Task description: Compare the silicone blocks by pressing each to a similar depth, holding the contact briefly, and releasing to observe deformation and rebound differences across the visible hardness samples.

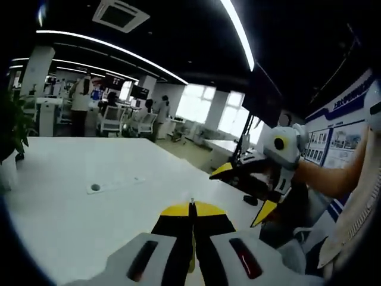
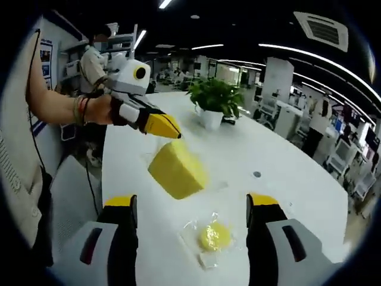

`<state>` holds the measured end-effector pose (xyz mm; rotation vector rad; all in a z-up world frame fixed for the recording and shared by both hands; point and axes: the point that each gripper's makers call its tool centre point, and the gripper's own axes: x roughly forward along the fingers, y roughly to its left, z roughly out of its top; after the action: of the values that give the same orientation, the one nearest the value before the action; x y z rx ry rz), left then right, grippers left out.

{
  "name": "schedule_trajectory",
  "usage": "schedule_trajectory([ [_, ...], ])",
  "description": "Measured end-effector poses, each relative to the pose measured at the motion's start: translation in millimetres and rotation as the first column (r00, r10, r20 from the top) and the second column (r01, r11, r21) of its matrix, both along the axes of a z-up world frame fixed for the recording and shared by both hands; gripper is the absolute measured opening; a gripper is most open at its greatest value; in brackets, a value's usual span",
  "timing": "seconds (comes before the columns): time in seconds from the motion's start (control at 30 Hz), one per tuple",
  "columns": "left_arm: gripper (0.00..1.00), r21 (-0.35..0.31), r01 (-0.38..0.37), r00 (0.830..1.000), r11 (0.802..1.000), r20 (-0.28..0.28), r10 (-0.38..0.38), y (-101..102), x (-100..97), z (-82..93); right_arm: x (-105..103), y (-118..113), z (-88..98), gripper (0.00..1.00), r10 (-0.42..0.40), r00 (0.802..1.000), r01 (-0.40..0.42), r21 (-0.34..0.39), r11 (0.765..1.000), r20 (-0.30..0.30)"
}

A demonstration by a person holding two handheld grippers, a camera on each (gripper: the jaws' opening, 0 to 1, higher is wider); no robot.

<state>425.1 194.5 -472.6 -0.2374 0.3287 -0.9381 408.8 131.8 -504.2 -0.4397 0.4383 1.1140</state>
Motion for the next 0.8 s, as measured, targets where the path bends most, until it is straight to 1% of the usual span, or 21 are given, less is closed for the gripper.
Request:
schedule_trajectory([
  [0.07, 0.00, -0.005, 0.005, 1.000, 1.000, -0.001, -0.005, 0, -0.2, 1.0, 4, 9, -0.8, 0.70, 0.040, 0.999, -0.040, -0.026, 0.999, 0.005],
  [0.23, 0.00, -0.018, 0.021, 1.000, 1.000, 0.001, -0.021, 0, -1.8, 4.7, 15, 25, -4.6, 0.70, 0.109, 0.994, -0.107, -0.089, 0.990, 0.017],
  [0.4, 0.00, -0.002, 0.055, 0.998, 0.998, 0.024, -0.055, -4, -6.9, 8.2, 23, 42, -6.1, 0.70, 0.161, 0.987, -0.157, -0.117, 0.981, 0.019],
  [0.47, 0.00, -0.008, 0.066, 0.997, 0.998, 0.027, -0.066, -5, -7.8, 9.4, 23, 48, -10.1, 0.70, 0.193, 0.981, -0.190, -0.141, 0.972, 0.005],
  [0.53, 0.00, -0.013, 0.071, 0.997, 0.997, 0.026, -0.070, -6, -7.9, 10.4, 23, 54, -12.8, 0.70, 0.216, 0.976, -0.214, -0.151, 0.965, -0.002],
  [0.63, 0.00, -0.021, 0.084, 0.996, 0.996, 0.034, -0.084, -8, -9.1, 14.3, 18, 61, -22.2, 0.69, 0.267, 0.963, -0.270, -0.188, 0.944, -0.043],
  [0.67, 0.00, -0.022, 0.086, 0.996, 0.996, 0.041, -0.085, -8, -9.2, 15.9, 16, 63, -27.2, 0.69, 0.279, 0.957, -0.289, -0.200, 0.936, -0.076],
  [0.73, 0.00, -0.025, 0.095, 0.994, 0.995, 0.047, -0.094, -9, -9.7, 18.0, 17, 69, -29.9, 0.68, 0.290, 0.954, -0.301, -0.200, 0.933, -0.081],
  [0.8, 0.00, -0.023, 0.102, 0.993, 0.995, 0.059, -0.100, -10, -9.9, 20.5, 17, 74, -32.7, 0.67, 0.302, 0.948, -0.317, -0.203, 0.927, -0.101],
])
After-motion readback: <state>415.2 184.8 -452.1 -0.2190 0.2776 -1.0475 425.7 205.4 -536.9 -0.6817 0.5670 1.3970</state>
